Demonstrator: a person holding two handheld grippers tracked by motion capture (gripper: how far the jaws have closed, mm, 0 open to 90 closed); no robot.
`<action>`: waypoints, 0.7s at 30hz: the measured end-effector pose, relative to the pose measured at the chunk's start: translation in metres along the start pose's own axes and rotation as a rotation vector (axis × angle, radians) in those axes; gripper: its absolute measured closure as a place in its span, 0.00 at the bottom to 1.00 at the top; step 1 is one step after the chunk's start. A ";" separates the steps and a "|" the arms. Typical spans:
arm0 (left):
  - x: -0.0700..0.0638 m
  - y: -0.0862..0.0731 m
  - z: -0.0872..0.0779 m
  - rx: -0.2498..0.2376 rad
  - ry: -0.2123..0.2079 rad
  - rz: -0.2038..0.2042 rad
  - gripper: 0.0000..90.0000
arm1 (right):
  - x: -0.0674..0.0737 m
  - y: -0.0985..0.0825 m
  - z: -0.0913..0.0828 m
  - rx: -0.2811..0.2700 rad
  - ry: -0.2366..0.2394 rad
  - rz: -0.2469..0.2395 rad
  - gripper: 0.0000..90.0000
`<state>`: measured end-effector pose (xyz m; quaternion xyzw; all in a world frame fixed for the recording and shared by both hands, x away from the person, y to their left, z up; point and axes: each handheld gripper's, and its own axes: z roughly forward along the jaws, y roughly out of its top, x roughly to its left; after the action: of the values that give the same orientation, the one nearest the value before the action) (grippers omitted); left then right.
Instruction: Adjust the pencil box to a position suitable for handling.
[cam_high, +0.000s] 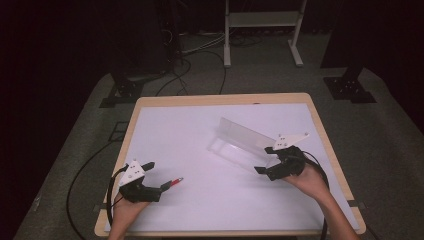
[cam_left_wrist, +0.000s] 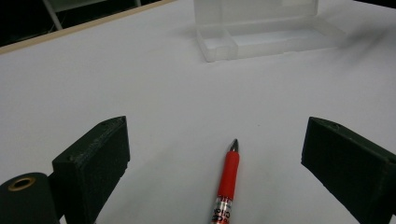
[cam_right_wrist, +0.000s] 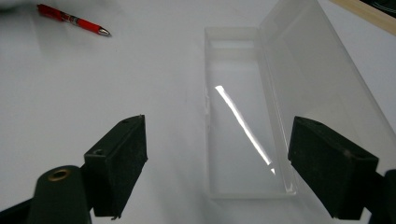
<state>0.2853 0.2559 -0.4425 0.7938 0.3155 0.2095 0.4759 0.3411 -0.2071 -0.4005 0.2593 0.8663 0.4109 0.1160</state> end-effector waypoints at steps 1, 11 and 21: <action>0.000 0.000 0.000 0.000 0.000 0.000 0.08 | 0.000 0.002 0.003 0.002 0.002 -0.007 0.22; 0.001 0.000 -0.001 -0.004 -0.001 -0.002 0.08 | 0.001 0.019 0.026 0.034 0.019 -0.037 0.25; 0.001 0.000 -0.001 -0.005 -0.003 -0.005 0.08 | -0.001 0.029 0.046 0.063 0.044 -0.049 0.28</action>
<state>0.2850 0.2572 -0.4421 0.7921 0.3162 0.2078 0.4790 0.3711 -0.1617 -0.4073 0.2324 0.8873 0.3860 0.0985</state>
